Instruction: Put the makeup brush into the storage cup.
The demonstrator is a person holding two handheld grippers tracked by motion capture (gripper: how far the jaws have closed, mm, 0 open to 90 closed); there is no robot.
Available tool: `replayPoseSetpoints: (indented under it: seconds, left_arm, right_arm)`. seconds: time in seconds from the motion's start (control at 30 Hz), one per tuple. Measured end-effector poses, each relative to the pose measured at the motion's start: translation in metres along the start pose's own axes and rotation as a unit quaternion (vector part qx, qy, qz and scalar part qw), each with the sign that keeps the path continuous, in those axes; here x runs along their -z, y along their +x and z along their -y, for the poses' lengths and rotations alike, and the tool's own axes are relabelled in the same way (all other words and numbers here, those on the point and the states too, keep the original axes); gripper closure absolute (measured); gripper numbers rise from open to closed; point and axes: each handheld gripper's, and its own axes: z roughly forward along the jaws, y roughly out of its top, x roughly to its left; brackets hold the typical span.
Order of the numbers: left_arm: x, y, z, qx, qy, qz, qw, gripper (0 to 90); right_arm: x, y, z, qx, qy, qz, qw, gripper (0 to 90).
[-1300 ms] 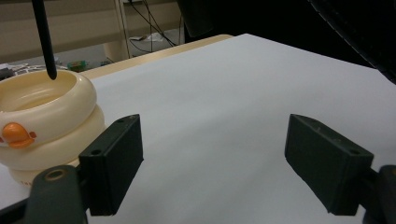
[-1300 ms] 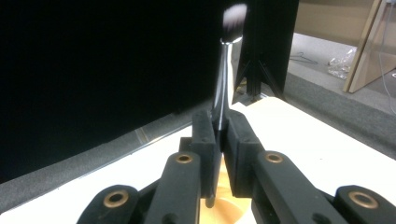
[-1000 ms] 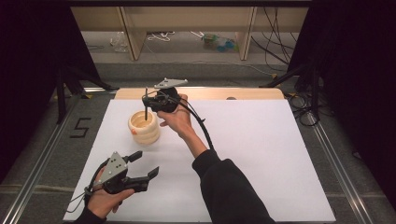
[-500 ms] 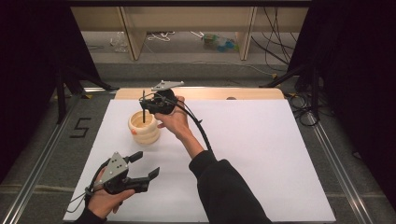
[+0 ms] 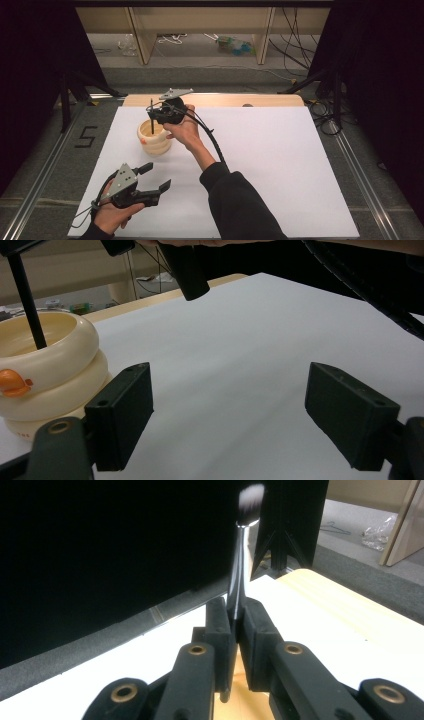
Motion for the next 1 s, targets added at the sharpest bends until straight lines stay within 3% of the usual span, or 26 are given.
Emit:
replayPoseSetpoints:
  seconds: [0.43,0.67,0.73,0.83,1.0]
  left_arm:
    - [0.0002,0.0004,-0.0002,-0.006,0.0,0.0,1.0,19.4]
    - [0.0001,-0.0002,0.0001,0.0,0.0,0.0,1.0,19.3]
    - [-0.0002,0.0005,-0.0001,-0.004,-0.003,0.003,1.0,19.3]
    - [-0.0002,0.0006,0.0,-0.004,-0.003,0.003,1.0,19.4]
    - [-0.0001,-0.0003,0.0002,-0.001,0.001,0.001,1.0,19.3]
  right_arm:
    - [-0.0051,0.0017,0.0038,0.007,0.013,-0.004,0.9999,83.7]
    - [-0.0056,0.0009,0.005,0.011,0.02,-0.003,0.9997,83.2]
    - [-0.0059,0.001,0.0052,0.013,0.02,-0.001,0.9997,76.9]
    - [-0.0048,0.0017,0.0044,-0.001,0.021,0.004,0.9998,62.2]
    - [0.0009,-0.0012,0.0013,-0.012,0.011,0.042,0.999,39.1]
